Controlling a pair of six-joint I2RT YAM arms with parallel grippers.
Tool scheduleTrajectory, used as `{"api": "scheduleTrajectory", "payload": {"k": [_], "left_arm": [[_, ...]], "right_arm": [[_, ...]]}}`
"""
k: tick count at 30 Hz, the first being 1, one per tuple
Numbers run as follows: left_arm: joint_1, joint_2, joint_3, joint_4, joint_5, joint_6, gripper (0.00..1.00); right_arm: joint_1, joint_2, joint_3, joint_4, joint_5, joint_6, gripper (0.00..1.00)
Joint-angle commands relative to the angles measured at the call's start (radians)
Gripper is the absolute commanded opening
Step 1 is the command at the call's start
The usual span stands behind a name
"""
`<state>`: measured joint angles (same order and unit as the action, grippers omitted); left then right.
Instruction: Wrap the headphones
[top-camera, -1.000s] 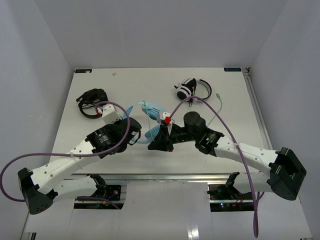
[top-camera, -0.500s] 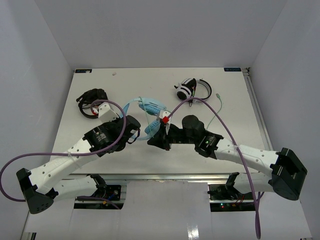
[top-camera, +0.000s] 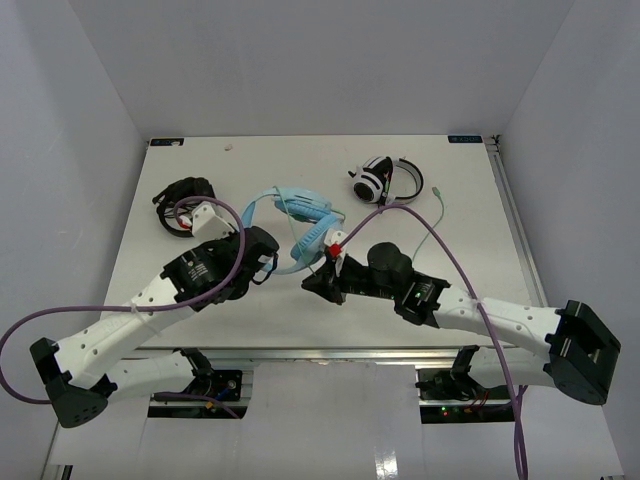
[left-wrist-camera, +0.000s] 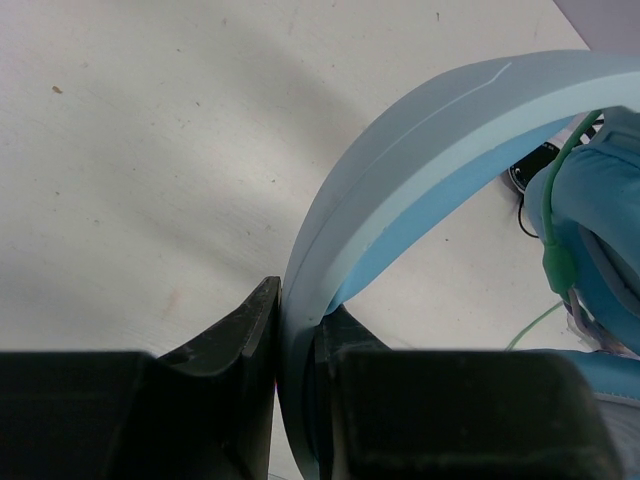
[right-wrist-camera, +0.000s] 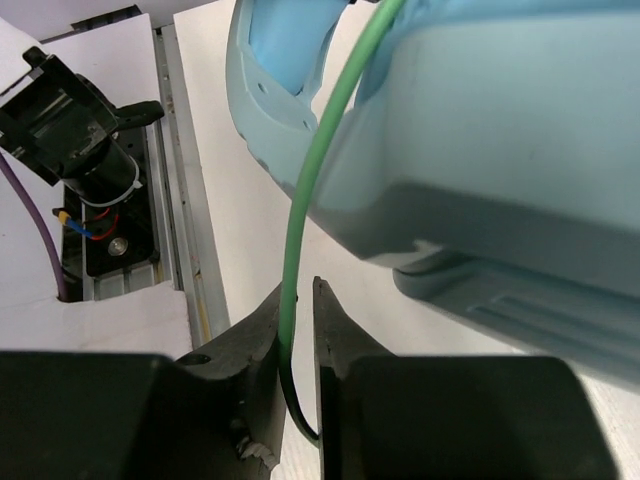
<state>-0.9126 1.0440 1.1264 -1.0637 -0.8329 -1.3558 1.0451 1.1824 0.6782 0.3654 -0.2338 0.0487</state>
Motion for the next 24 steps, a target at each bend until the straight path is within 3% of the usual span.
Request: {"api": "scheduleTrajectory", "payload": {"k": [1, 13, 24], "left_arm": [[0.006, -0.007, 0.061, 0.059, -0.008, -0.062, 0.0], [0.006, -0.06, 0.064, 0.062, 0.075, -0.075, 0.0], [0.006, -0.139, 0.056, 0.081, 0.162, -0.077, 0.0]], "right_arm": [[0.007, -0.006, -0.02, 0.075, 0.039, -0.018, 0.21], [0.004, 0.019, -0.145, 0.306, 0.047, -0.124, 0.32], [-0.012, 0.048, -0.173, 0.386, 0.021, -0.191, 0.35]]}}
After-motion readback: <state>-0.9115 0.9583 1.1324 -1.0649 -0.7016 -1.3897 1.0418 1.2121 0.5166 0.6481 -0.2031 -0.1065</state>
